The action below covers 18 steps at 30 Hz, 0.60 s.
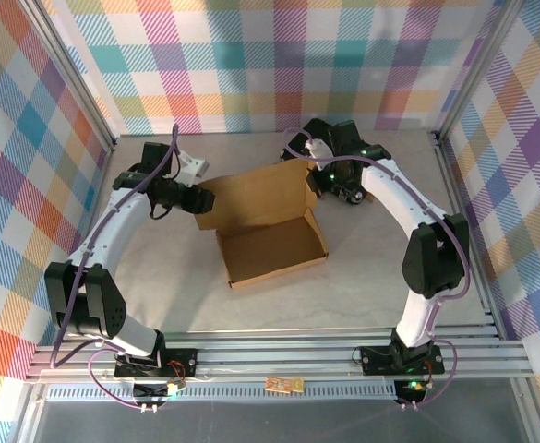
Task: Fold the paper box
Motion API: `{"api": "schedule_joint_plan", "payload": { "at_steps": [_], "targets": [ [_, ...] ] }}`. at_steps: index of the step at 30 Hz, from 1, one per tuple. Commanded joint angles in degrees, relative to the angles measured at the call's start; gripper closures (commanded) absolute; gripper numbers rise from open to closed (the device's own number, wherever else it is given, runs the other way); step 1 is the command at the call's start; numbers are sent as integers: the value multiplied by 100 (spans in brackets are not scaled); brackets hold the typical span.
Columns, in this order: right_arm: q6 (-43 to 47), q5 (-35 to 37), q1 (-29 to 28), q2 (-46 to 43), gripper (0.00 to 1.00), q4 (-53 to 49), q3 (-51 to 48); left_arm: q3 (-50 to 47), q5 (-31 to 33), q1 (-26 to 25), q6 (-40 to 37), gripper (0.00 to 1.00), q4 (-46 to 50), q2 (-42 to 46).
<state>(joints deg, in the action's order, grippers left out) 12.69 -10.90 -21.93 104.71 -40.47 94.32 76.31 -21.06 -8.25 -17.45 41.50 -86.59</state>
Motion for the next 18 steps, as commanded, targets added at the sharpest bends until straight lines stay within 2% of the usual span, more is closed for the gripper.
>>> {"api": "schedule_joint_plan", "payload": {
  "at_steps": [1,6,13,18],
  "targets": [
    [-88,35,14,110,100,-53,249,191,141,-177,267,52,324,7],
    [-280,70,16,130,100,-5,237,244,395,-286,530,53,577,41],
    [-345,35,18,129,100,13,220,-91,638,-344,430,52,739,237],
    [-379,44,16,138,100,4,209,-125,619,-344,486,59,744,212]
  ]
}}
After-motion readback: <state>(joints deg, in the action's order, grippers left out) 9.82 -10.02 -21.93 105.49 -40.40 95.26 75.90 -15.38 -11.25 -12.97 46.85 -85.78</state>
